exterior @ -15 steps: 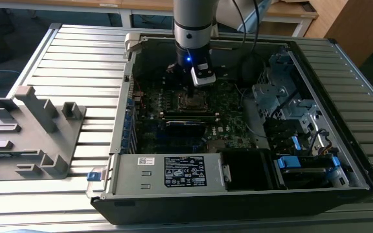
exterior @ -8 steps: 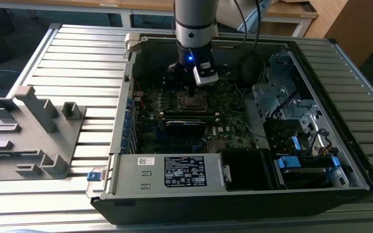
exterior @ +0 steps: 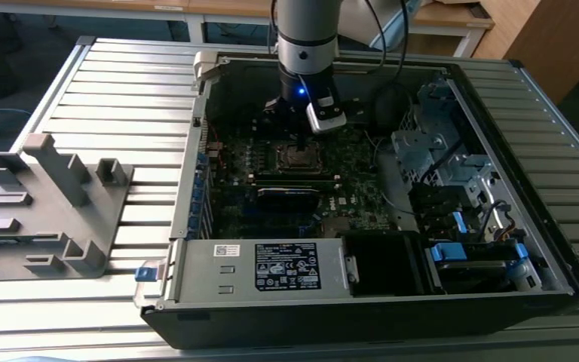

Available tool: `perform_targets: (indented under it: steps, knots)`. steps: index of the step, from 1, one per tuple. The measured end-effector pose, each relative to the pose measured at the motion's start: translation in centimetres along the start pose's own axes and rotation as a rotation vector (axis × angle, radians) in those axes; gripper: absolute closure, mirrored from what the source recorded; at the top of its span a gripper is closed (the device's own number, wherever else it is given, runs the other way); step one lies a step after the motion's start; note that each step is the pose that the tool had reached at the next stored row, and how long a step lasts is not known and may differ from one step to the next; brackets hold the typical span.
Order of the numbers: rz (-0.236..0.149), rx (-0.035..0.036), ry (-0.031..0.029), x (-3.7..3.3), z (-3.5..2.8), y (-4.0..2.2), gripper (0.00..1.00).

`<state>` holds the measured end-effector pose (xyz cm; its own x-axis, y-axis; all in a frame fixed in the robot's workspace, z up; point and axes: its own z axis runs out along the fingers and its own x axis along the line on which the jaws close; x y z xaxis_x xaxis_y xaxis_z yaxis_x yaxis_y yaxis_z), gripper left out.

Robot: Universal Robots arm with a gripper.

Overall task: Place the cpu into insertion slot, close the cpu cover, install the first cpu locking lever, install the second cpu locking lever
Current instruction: 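Install the second cpu locking lever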

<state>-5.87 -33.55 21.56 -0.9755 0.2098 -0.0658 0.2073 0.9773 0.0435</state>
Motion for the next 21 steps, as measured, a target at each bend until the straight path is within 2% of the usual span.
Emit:
perform_targets:
  steps: [7,13,21]
  knots:
    - [0.000,0.0001,0.0000,-0.05,-0.68,0.03,0.90]
    - [0.000,0.0016,0.0002,-0.06,-0.73,0.01,0.90]
    - [0.000,0.0017,0.0004,-0.23,-0.75,-0.77,0.90]
